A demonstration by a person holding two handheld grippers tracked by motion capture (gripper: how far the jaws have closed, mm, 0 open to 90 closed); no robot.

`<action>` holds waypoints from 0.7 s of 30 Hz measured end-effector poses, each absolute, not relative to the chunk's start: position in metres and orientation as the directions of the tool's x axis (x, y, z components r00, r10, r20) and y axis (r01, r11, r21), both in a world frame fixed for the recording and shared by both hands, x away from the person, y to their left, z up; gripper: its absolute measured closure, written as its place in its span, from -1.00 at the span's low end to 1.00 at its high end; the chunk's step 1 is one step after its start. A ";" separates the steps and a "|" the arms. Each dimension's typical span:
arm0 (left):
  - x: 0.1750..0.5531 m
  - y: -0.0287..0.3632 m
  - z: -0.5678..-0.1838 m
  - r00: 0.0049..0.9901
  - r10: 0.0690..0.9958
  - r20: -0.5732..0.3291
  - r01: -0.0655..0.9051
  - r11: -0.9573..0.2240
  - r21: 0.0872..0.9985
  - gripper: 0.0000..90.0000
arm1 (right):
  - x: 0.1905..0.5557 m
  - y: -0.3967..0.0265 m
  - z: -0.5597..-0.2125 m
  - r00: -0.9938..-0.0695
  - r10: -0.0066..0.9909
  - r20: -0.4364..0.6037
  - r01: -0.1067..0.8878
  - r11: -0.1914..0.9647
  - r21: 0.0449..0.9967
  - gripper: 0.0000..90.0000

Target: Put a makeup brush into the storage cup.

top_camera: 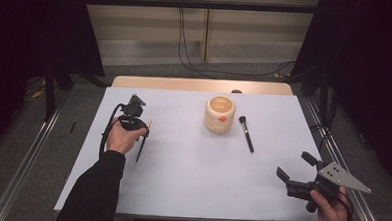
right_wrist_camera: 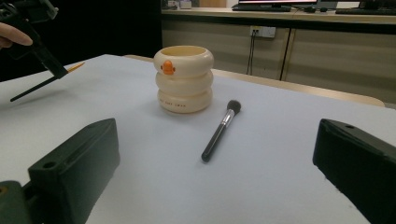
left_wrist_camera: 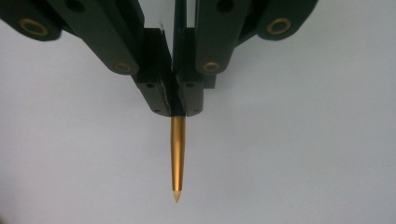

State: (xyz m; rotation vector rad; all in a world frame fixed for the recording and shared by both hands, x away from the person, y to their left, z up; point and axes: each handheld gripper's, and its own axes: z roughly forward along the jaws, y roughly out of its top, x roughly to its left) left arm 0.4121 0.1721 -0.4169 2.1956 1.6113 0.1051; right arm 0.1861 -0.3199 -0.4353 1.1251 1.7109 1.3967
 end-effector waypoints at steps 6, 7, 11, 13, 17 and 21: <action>0.404 0.177 -0.415 0.361 0.908 -0.212 0.861 -0.236 0.451 0.86 | 0.186 -0.320 -0.435 -0.418 0.908 0.037 0.214 0.059 0.975 -1.00; 0.402 0.177 -0.415 0.369 0.904 -0.217 0.854 -0.237 0.463 0.86 | 0.186 -0.320 -0.435 -0.416 0.909 0.035 0.212 0.059 0.976 -1.00; 0.399 0.180 -0.415 0.371 0.904 -0.212 0.847 -0.236 0.476 0.86 | 0.186 -0.320 -0.435 -0.420 0.907 0.033 0.210 0.061 0.976 -1.00; 0.398 0.181 -0.415 0.373 0.902 -0.217 0.839 -0.229 0.493 0.86 | 0.186 -0.320 -0.435 -0.421 0.907 0.033 0.210 0.062 0.976 -1.00; 0.395 0.185 -0.413 0.395 0.884 -0.248 0.818 -0.215 0.534 0.86 | 0.186 -0.321 -0.435 -0.421 0.906 0.034 0.210 0.061 0.976 -1.00; 0.393 0.188 -0.410 0.406 0.882 -0.240 0.784 -0.201 0.587 0.86 | 0.186 -0.320 -0.435 -0.417 0.908 0.035 0.209 0.058 0.976 -1.00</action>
